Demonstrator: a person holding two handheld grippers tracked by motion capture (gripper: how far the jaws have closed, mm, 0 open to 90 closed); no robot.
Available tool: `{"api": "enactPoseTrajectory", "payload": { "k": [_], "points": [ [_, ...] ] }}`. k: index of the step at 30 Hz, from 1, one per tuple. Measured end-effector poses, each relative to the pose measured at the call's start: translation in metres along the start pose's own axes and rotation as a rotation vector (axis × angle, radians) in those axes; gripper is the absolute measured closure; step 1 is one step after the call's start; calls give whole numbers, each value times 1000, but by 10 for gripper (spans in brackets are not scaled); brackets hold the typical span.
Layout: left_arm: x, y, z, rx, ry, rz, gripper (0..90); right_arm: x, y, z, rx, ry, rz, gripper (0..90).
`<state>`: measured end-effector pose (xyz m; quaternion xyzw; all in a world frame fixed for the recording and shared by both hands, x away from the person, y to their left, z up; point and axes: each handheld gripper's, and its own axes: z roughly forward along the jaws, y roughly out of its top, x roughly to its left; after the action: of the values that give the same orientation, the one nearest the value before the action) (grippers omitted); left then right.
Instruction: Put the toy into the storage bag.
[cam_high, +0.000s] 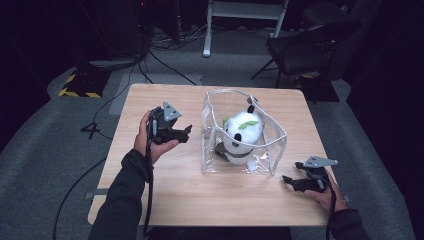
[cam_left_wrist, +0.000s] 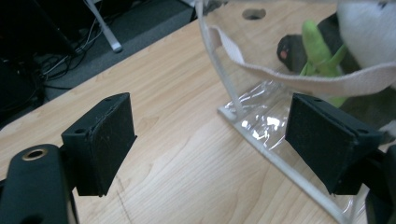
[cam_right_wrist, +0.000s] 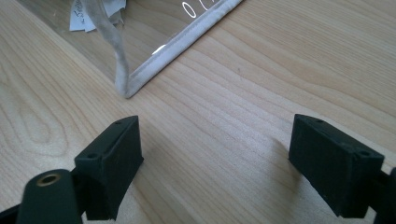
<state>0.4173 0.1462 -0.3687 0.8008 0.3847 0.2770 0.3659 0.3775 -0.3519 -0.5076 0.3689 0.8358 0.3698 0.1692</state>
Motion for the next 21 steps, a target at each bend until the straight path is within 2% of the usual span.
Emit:
{"api": "enactPoseTrajectory", "payload": {
  "k": [6, 13, 21],
  "points": [
    [5, -10, -1, 20, 10, -9, 161, 0, 0, 0, 0, 0, 0, 171],
    [7, -24, 3, 62, 18, -2, 161, 0, 0, 0, 0, 0, 0, 171],
    [8, -38, -1, 97, 41, 1, 160, 0, 0, 0, 0, 0, 0, 171]
  ]
}}
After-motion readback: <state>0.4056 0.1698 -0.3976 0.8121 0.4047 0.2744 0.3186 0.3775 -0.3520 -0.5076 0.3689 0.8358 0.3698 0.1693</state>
